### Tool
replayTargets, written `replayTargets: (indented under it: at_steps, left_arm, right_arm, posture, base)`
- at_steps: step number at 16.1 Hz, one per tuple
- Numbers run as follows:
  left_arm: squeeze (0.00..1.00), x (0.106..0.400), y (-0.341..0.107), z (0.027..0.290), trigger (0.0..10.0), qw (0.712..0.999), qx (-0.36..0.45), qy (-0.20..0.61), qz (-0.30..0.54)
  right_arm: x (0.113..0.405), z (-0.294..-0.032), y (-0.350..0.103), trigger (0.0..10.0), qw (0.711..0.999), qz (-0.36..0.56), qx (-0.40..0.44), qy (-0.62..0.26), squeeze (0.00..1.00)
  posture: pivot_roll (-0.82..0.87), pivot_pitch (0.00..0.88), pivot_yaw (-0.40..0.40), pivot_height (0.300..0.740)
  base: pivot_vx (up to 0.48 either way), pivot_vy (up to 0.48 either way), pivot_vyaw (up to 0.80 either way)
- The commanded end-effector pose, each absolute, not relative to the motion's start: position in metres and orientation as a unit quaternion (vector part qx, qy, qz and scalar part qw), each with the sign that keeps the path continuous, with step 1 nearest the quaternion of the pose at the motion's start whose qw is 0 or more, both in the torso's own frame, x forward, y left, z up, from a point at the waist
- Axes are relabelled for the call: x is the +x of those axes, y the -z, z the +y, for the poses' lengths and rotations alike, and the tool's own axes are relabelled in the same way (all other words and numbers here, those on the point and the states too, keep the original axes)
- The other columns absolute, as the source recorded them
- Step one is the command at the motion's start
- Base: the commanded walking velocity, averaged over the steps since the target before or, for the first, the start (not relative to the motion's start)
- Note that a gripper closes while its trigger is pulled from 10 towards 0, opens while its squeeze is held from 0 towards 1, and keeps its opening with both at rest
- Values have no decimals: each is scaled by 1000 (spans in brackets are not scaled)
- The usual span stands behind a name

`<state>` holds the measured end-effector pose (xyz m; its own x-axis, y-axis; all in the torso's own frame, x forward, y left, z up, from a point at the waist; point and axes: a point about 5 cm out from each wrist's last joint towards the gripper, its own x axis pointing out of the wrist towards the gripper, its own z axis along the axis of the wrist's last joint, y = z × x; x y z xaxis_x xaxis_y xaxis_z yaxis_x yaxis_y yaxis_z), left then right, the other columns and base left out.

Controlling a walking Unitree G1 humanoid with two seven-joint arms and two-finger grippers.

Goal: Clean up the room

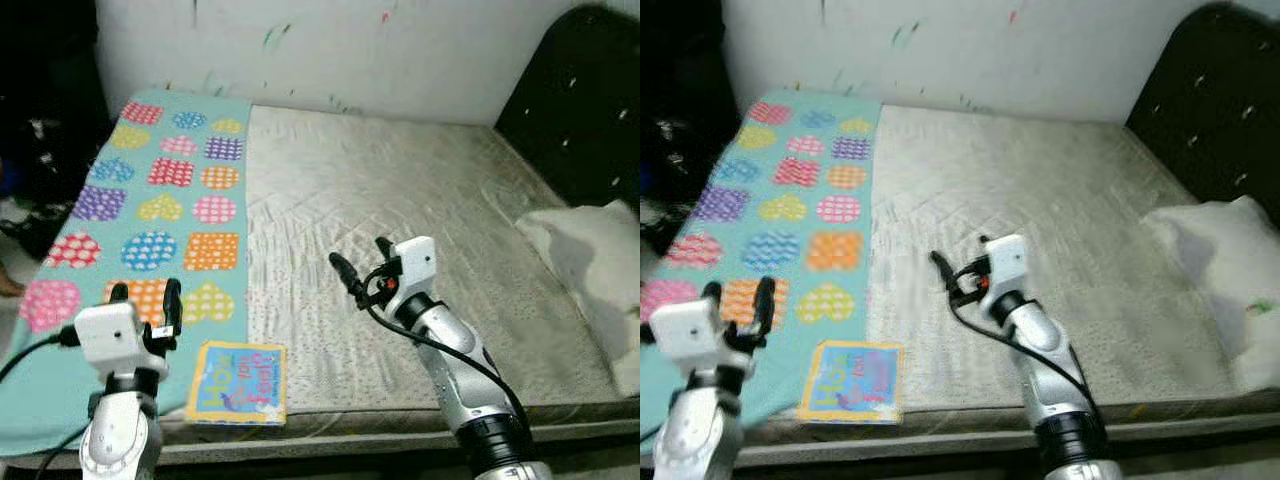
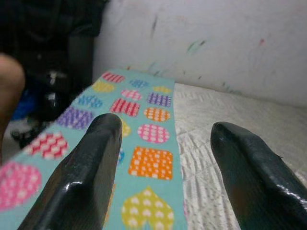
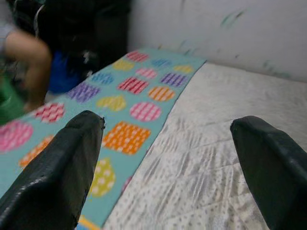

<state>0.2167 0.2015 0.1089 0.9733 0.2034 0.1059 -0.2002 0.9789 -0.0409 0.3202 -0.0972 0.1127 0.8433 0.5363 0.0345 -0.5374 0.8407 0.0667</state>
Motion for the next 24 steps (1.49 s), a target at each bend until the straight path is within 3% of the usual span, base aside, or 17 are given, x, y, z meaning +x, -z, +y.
replayTargets:
  at_steps: [1, 5, 8, 12, 16, 20, 24]
  left_arm:
    - [0, 209, -114, 207, 10000, 989, -13, -130, -66]
    - [0, 184, -118, 216, 10000, 978, -10, -195, -73]
    - [0, 180, -114, 215, 10000, 976, -12, -207, -64]
    - [0, 215, -114, 199, 10000, 990, -20, -126, -64]
    - [0, 254, -112, 168, 10000, 997, -46, -36, -58]
    - [0, 266, -109, 156, 10000, 997, -54, 3, -51]
    - [0, 269, -103, 155, 10000, 997, -64, 10, -41]
  right_arm:
    - [323, -86, -116, 10000, 950, -7, 32, -311, 0]
    - [322, -60, -114, 10000, 924, 7, 31, -381, 0]
    - [328, -56, -116, 10000, 922, 2, 24, -387, 0]
    - [336, -84, -124, 10000, 948, -26, 23, -316, 0]
    - [321, -131, -121, 10000, 974, -39, 4, -223, 0]
    - [308, -143, -118, 10000, 982, -40, 4, -185, 0]
    - [300, -137, -115, 10000, 984, -34, 14, -174, 0]
  posture:
    - [151, 0, -250, 740]
    - [242, 14, -341, 740]
    - [236, 0, -324, 740]
    - [78, 0, -202, 740]
    - [-89, 0, -80, 740]
    - [-134, 0, -34, 740]
    - [-150, 0, -2, 740]
  base:
    - [0, 0, 0]
    - [0, 0, 0]
    - [0, 0, 0]
    - [0, 0, 0]
    - [0, 0, 0]
    - [0, 0, 0]
    - [0, 0, 0]
